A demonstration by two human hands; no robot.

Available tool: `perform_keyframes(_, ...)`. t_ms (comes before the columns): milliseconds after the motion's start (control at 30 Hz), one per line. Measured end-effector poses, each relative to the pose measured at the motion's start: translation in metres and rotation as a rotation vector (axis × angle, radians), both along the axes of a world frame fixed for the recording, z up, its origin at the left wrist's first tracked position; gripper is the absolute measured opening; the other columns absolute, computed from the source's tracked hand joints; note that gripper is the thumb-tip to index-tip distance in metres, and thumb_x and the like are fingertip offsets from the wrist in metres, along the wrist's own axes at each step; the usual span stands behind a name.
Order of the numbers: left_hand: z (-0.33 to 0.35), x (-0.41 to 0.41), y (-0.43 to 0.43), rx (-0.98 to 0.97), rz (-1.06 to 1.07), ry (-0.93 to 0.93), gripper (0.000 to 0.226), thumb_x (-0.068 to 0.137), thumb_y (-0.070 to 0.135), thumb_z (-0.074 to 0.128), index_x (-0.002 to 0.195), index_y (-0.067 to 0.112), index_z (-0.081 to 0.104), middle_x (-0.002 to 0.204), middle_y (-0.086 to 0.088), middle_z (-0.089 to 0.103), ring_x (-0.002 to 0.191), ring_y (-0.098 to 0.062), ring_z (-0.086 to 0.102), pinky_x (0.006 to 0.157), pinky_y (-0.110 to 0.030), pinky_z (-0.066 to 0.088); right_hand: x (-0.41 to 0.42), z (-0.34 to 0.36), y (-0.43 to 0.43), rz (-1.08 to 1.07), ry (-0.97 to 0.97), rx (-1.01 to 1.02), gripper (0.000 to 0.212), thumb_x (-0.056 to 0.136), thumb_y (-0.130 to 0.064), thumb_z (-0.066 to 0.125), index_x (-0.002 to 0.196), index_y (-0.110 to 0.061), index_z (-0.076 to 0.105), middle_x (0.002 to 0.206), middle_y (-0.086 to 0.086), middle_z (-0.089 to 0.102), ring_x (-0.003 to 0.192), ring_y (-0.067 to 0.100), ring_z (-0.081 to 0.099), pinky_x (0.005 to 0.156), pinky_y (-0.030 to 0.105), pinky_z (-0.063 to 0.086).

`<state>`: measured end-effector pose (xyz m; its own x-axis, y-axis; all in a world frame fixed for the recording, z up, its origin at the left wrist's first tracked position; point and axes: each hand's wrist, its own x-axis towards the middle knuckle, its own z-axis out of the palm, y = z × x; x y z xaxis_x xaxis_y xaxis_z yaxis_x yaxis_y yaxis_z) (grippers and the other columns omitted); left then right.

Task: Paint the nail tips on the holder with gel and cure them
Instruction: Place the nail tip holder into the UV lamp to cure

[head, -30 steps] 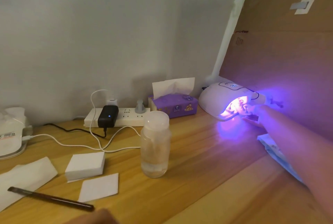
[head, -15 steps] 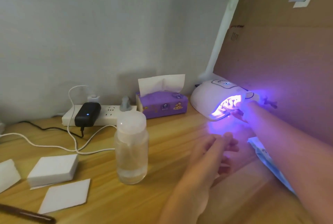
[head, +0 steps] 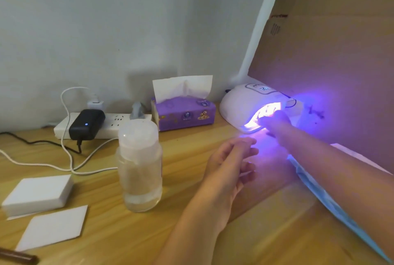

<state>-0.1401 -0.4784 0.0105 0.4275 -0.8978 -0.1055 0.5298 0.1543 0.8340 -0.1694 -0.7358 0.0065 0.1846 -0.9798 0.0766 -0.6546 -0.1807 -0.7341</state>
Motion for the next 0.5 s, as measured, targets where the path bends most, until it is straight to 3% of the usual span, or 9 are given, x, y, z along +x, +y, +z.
perform_keyframes(67, 0.000, 0.000, -0.001, 0.005, 0.000, 0.003, 0.013, 0.093, 0.024, 0.063, 0.086, 0.021, 0.074, 0.070, 0.010, 0.068, 0.049, -0.002, 0.052, 0.052, -0.015, 0.048, 0.008, 0.002, 0.014, 0.037, 0.216, -0.089, 0.060, 0.084, -0.033, 0.067, 0.133, -0.004, 0.049, 0.121, 0.013, 0.053, 0.114, 0.033, 0.054, 0.095, 0.042, 0.049)
perform_keyframes(133, -0.001, 0.001, -0.001, 0.005, -0.005, 0.008, 0.015, 0.093, 0.025, 0.065, 0.083, 0.021, 0.075, 0.070, 0.010, 0.068, 0.049, -0.002, 0.053, 0.052, -0.016, 0.048, 0.012, 0.005, 0.022, 0.062, 0.302, -0.143, 0.048, 0.085, -0.033, 0.066, 0.123, -0.005, 0.059, 0.124, 0.018, 0.058, 0.114, 0.037, 0.054, 0.093, 0.042, 0.050)
perform_keyframes(300, -0.003, 0.005, -0.001, 0.027, -0.003, 0.033, 0.015, 0.089, 0.028, 0.069, 0.077, 0.022, 0.076, 0.070, 0.010, 0.069, 0.050, -0.003, 0.054, 0.053, -0.017, 0.050, -0.001, 0.009, 0.028, 0.035, 0.440, -0.268, 0.018, 0.088, -0.029, 0.059, 0.093, -0.012, 0.058, 0.095, 0.011, 0.060, 0.109, 0.034, 0.056, 0.074, 0.032, 0.042)
perform_keyframes(367, -0.001, 0.004, -0.001, 0.034, 0.001, 0.038, 0.012, 0.089, 0.026, 0.070, 0.079, 0.020, 0.073, 0.065, 0.011, 0.067, 0.048, -0.003, 0.052, 0.051, -0.016, 0.049, -0.009, 0.012, 0.037, 0.016, 0.508, -0.301, 0.024, 0.084, -0.039, 0.061, 0.082, -0.018, 0.052, 0.088, 0.005, 0.057, 0.103, 0.028, 0.056, 0.073, 0.030, 0.038)
perform_keyframes(500, 0.000, 0.000, -0.001, 0.041, 0.003, 0.021, 0.012, 0.088, 0.026, 0.071, 0.079, 0.019, 0.070, 0.062, 0.011, 0.065, 0.045, -0.003, 0.051, 0.048, -0.015, 0.046, -0.031, 0.019, 0.052, -0.048, 0.739, -0.378, 0.034, 0.082, -0.057, 0.052, 0.085, -0.024, 0.052, 0.082, -0.002, 0.053, 0.096, 0.023, 0.060, 0.074, 0.027, 0.036)
